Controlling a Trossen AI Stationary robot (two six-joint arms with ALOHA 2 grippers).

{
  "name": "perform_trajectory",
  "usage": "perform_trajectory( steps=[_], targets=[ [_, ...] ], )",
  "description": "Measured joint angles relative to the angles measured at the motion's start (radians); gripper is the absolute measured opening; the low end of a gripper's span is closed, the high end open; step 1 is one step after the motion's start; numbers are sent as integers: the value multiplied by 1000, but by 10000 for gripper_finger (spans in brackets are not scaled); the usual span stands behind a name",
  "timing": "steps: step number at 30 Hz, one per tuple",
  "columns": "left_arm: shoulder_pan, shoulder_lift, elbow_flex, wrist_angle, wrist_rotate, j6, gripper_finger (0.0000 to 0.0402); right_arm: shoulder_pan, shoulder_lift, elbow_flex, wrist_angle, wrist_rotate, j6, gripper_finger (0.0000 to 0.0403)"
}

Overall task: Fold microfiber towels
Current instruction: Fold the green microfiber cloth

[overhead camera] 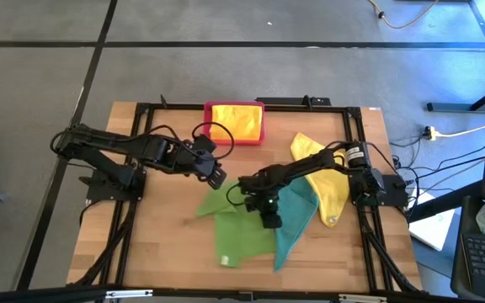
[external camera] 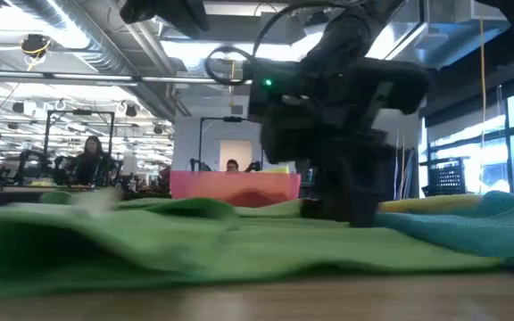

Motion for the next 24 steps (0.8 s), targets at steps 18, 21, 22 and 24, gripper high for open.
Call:
perform_trajectory(
  steps=[18, 21, 22, 24],
  targets=[
    [-131, 113, -2, -50, 0, -106, 82, -43, -237, -10, 19, 270, -109, 7],
    [-147, 177, -2, -73, 36, -106, 82, -53, -253, -7, 59, 275, -105, 9],
    [-148, 200, -2, -84, 49, -106, 83, -53, -253, -7, 59, 274, -105, 10],
    [-148, 242, -2, -103, 80, -105, 85, -51, -251, -7, 55, 271, -106, 10]
  ],
)
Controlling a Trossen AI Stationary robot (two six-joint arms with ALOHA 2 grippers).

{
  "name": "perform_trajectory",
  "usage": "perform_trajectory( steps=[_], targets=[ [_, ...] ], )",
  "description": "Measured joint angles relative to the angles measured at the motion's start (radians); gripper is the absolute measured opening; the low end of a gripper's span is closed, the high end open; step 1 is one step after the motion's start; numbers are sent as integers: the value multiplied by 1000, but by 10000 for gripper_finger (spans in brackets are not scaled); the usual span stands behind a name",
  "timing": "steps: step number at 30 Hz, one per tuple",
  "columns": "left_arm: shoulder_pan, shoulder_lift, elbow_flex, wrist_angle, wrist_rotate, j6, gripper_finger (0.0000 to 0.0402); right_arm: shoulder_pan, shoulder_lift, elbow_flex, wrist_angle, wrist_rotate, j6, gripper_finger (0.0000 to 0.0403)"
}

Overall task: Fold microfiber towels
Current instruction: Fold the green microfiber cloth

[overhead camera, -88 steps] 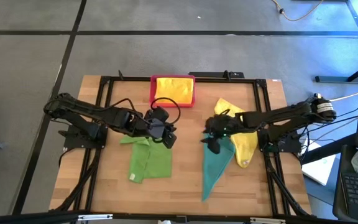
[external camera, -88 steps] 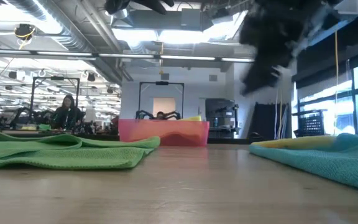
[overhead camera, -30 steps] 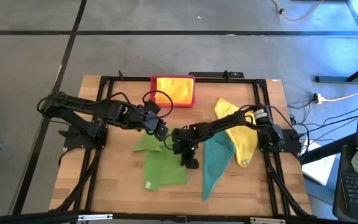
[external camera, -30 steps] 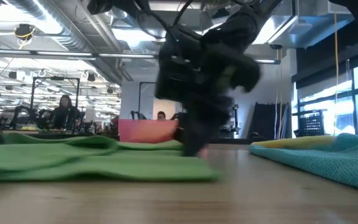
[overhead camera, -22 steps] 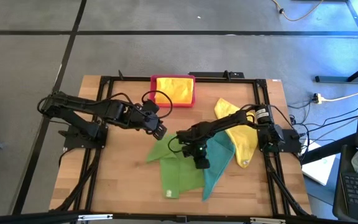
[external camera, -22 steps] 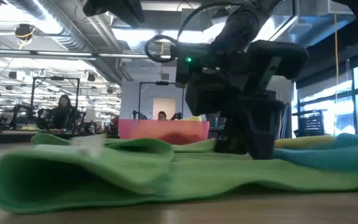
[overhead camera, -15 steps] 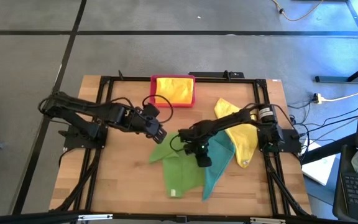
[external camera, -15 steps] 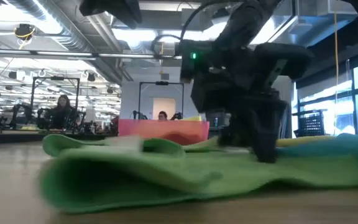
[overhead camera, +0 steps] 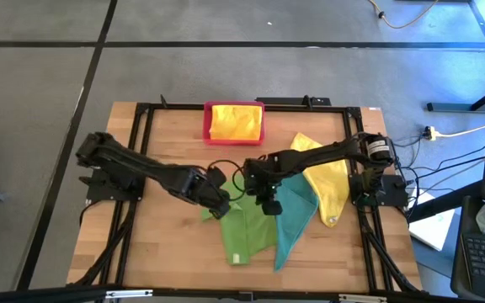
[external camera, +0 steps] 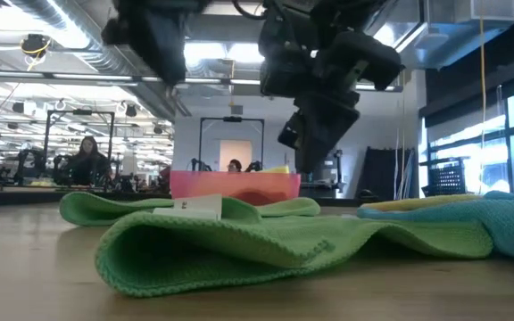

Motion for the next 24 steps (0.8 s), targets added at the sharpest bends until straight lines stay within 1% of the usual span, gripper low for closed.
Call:
perform_trajectory(
  steps=[5, 8, 11, 14, 19, 22, 24],
  targets=[
    [32, 90, 0, 10, 141, 91, 85, 0, 8, -33, -7, -10, 6, 11],
    [62, 129, 0, 22, 196, 186, 85, -2, 2, -91, -36, -10, 40, 11],
    [87, 148, -7, 58, 235, 300, 78, -3, -22, -177, -44, -13, 79, 7],
    [115, 143, -59, 202, 314, 397, 69, -4, -89, -287, -7, -14, 120, 4],
    [163, 139, -155, 359, 427, 462, 59, -6, -242, -480, 123, -7, 259, 10],
    [182, 139, -189, 455, 448, 499, 62, -6, -332, -573, 212, -6, 341, 9],
    [193, 139, -200, 472, 448, 532, 67, -6, -384, -614, 278, -3, 383, 7]
  ],
)
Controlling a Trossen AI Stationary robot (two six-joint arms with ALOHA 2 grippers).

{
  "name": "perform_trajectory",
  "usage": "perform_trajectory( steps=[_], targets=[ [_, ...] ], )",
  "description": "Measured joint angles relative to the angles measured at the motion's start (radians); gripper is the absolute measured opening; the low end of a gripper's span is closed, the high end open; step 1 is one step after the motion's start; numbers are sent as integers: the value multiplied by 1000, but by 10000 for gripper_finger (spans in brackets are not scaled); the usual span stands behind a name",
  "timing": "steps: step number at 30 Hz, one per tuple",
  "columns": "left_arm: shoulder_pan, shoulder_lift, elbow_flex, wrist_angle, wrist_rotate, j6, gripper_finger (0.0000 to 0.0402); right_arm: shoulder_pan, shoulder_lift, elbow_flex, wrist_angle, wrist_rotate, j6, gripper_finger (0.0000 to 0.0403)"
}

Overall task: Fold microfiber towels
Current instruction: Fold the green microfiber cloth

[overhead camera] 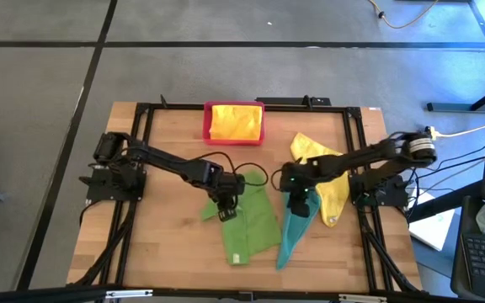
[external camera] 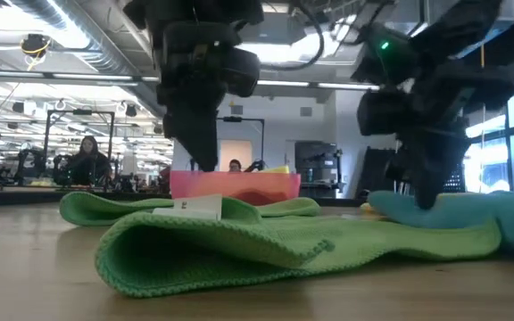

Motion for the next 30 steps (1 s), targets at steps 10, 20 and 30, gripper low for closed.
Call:
perform_trajectory(
  steps=[10, 20, 30],
  targets=[
    [20, -37, 0, -230, 172, -40, 77, 9, -83, -28, 184, -15, 38, 10],
    [-117, -105, 7, -198, 47, -197, 76, 3, -83, -27, 227, -50, 35, 11],
    [-174, -88, 6, -157, 1, -244, 82, -19, -83, -27, 242, -75, 8, 12]
  ],
)
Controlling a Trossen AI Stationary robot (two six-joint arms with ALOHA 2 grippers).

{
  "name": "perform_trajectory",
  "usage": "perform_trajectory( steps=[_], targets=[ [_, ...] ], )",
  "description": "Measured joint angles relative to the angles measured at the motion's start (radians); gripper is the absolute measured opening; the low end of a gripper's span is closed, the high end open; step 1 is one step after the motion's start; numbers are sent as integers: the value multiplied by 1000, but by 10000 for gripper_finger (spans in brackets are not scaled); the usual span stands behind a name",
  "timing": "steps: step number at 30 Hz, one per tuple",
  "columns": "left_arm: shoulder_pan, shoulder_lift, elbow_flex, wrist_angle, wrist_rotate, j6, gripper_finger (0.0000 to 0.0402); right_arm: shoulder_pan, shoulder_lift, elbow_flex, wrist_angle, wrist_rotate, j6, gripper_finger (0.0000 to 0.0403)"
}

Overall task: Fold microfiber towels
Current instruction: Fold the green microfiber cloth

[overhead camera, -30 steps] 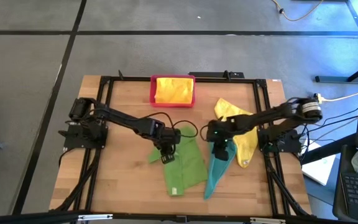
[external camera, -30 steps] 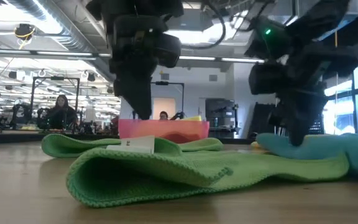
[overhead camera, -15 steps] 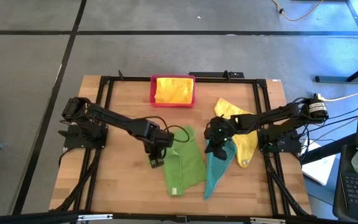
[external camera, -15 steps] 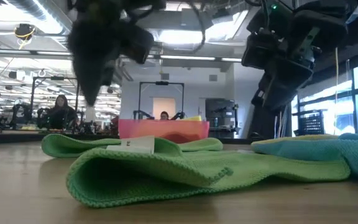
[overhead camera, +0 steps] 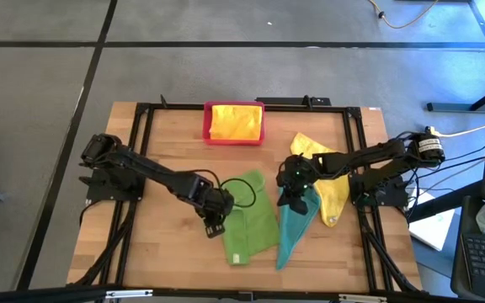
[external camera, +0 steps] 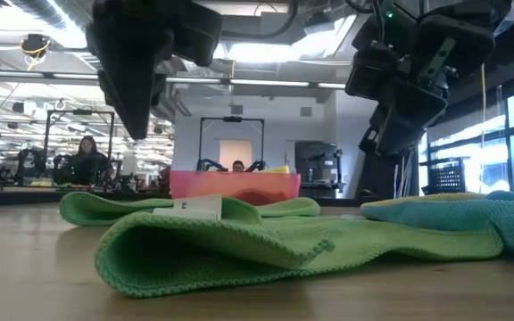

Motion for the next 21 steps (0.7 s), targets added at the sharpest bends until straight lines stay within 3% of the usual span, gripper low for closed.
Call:
perform_trajectory(
  steps=[4, 14, 16, 21],
  targets=[
    [-38, 0, 0, -22, -98, 16, 78, 0, 0, 0, 17, 60, 0, 12],
    [-114, -14, -5, -58, -275, -55, 77, 8, 0, 0, 17, 63, 107, 12],
    [-100, -11, -38, -44, -243, -47, 77, 8, 0, 0, 17, 82, 122, 12],
    [-49, -10, -182, 51, -19, 32, 76, 8, 0, 0, 34, 207, 197, 12]
  ],
)
